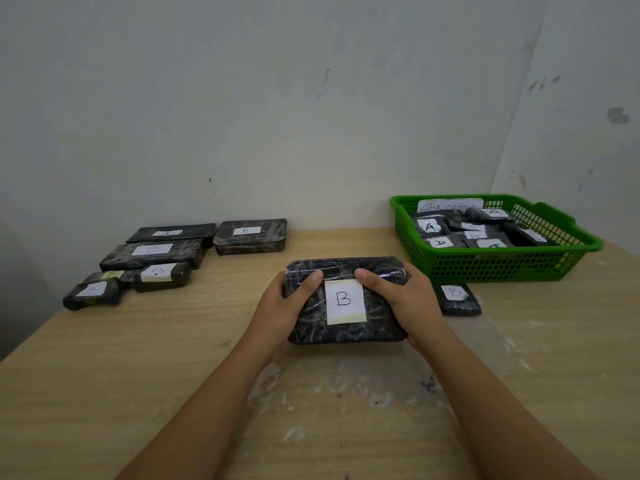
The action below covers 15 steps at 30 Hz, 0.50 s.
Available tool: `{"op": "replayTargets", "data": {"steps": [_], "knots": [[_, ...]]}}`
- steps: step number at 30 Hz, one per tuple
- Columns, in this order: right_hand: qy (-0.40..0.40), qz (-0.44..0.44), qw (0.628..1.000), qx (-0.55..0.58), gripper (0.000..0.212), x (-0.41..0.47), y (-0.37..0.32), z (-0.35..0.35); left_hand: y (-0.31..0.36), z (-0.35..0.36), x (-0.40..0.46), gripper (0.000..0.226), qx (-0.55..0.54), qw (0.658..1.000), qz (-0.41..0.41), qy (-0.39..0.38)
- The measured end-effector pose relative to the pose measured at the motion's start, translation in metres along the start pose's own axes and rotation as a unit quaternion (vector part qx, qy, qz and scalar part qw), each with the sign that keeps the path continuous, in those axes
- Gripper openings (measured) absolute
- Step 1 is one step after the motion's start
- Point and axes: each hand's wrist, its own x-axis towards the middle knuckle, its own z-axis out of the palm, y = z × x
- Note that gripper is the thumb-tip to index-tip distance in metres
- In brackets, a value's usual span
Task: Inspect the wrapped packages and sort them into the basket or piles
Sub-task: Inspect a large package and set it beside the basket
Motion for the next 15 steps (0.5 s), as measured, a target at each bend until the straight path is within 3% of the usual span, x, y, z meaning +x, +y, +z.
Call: {"op": "replayTargets", "data": {"steps": [9, 15], "knots": [[-0.022, 0.011, 1.000, 0.002, 0.026, 0.0055, 0.0043, -0.0015, 0.0033, -0.0042, -0.0005, 0.035, -0.033, 0.999, -0.014, 0.003], [-0.013, 0.008, 1.000, -0.004, 0.025, 0.0042, 0.0008, -0.0019, 0.0047, -0.0013, -0.0014, 0.049, -0.034, 0.999, -0.011, 0.000]]}}
